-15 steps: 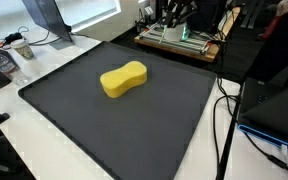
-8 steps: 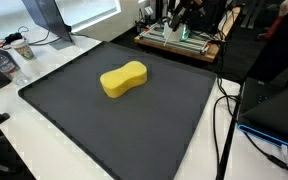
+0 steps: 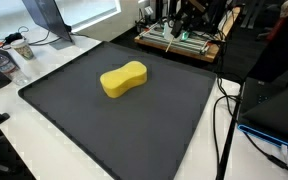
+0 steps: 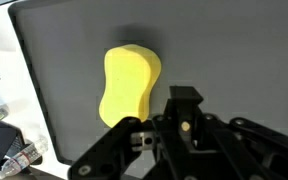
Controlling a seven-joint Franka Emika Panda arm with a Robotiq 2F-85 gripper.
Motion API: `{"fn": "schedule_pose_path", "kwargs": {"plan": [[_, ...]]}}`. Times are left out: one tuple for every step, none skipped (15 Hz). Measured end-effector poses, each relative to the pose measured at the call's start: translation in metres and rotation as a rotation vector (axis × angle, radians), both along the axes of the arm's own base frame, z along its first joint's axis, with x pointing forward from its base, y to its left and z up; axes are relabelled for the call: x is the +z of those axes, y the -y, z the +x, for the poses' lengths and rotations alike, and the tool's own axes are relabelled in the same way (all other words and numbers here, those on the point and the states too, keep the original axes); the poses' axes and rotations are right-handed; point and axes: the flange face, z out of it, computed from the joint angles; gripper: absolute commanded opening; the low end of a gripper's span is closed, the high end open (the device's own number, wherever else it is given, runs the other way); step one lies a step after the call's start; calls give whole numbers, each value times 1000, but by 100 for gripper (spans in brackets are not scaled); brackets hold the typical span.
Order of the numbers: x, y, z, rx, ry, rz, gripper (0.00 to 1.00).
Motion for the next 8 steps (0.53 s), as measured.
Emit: {"fn": "schedule_pose_path", "kwargs": {"plan": [[1, -3, 11, -7, 2, 13, 4], [2, -5, 22, -14, 7, 26, 4], [3, -6, 32, -22, 12, 36, 4], [4, -7, 41, -30, 16, 47, 4], [5, -6, 50, -41, 21, 57, 4], [6, -5, 59, -52, 26, 66, 4], [7, -3, 68, -65, 30, 76, 4], [8, 0, 76, -79, 33, 84, 4]]}}
